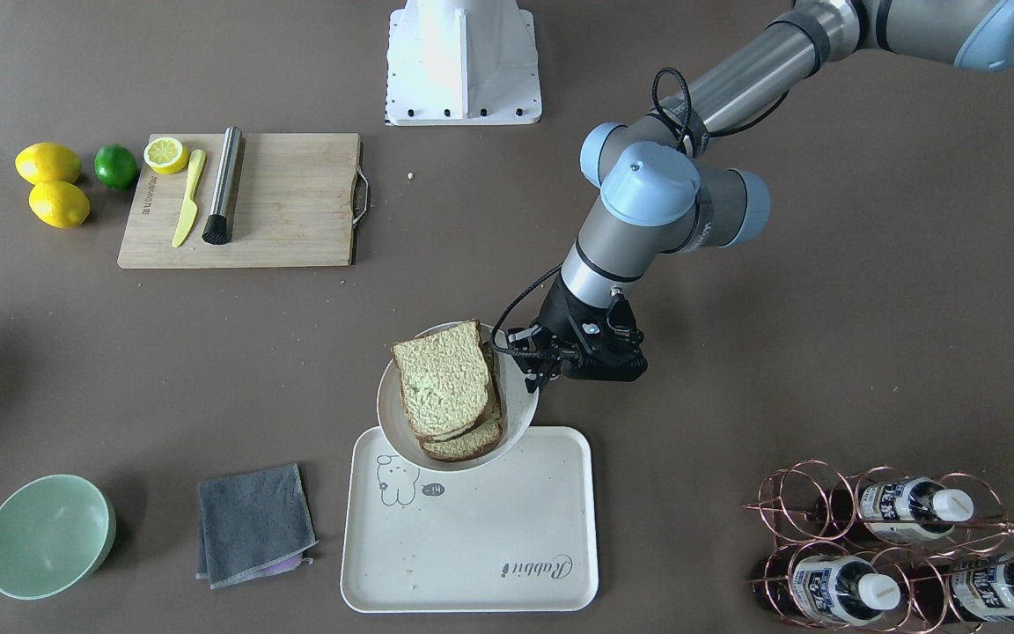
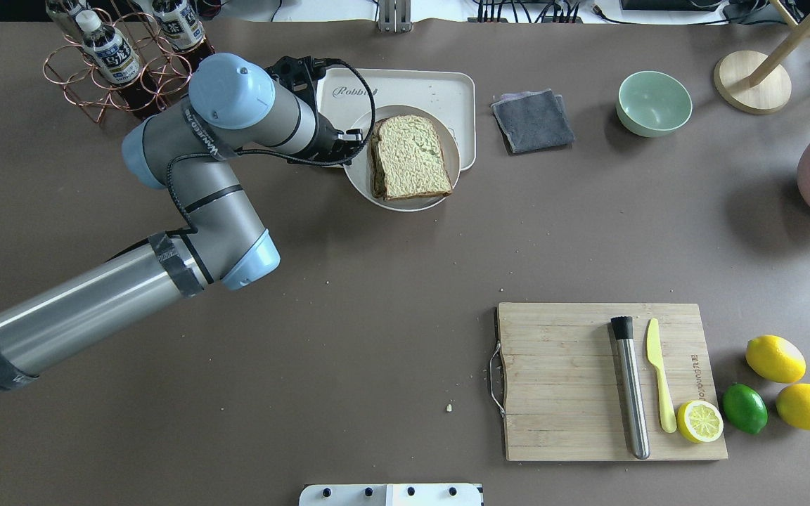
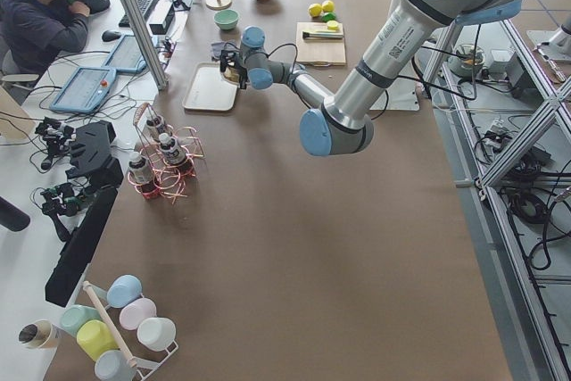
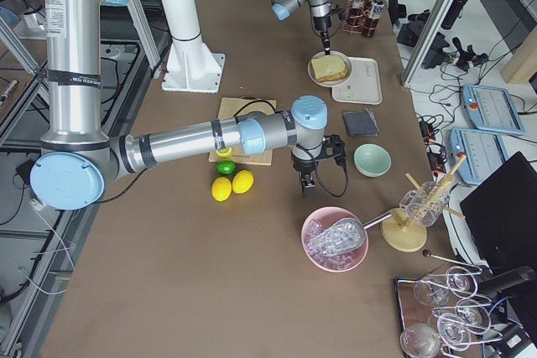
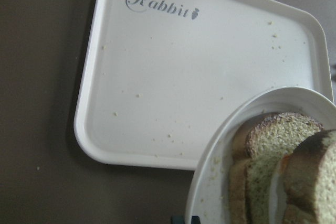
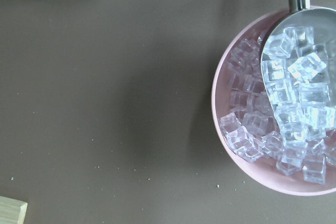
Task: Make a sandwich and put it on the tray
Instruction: 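Carry the plate with the sandwich onto the cream Rabbit tray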
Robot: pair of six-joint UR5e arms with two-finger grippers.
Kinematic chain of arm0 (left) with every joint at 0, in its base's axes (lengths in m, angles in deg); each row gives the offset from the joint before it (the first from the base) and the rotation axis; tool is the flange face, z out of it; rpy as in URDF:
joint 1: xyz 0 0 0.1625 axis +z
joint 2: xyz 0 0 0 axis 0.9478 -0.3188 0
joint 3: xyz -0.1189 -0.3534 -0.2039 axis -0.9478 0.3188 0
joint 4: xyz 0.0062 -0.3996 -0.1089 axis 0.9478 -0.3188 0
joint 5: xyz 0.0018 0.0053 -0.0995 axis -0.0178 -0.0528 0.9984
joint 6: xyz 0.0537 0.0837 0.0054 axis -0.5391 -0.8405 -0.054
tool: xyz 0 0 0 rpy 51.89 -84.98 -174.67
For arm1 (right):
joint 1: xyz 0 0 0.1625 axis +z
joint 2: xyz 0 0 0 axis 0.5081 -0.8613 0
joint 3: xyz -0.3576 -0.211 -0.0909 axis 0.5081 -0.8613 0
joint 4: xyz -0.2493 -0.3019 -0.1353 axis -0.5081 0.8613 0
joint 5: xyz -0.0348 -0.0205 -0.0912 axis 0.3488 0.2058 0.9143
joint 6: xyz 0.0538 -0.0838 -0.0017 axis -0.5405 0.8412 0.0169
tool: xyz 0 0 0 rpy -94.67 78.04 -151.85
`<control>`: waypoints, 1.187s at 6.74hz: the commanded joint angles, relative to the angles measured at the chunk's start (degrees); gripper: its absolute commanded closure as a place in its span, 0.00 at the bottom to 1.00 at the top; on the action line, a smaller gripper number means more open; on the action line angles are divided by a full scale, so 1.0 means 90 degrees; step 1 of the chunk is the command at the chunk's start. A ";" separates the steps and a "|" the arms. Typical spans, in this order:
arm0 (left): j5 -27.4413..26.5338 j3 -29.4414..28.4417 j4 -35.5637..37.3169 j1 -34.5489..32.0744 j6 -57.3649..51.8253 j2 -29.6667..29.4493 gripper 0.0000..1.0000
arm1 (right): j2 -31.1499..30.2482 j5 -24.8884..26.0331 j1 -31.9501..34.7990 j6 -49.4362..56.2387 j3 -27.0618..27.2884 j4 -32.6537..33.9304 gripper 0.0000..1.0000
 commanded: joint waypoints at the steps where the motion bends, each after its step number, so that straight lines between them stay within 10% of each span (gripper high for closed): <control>1: 0.0124 -0.1600 -0.0121 -0.0412 -0.0323 -0.1041 1.00 | -0.0134 0.0004 0.0234 0.0338 -0.0003 0.0143 0.00; 6: -0.0391 -0.2654 -0.0267 -0.0260 -0.0481 -0.1760 0.98 | -0.0222 0.0053 0.0332 0.0474 -0.0226 0.0114 0.00; 8: -0.0423 -0.2644 -0.0277 -0.0238 -0.1119 -0.1751 0.46 | -0.0232 0.0053 0.0352 0.0465 -0.0276 0.0104 0.00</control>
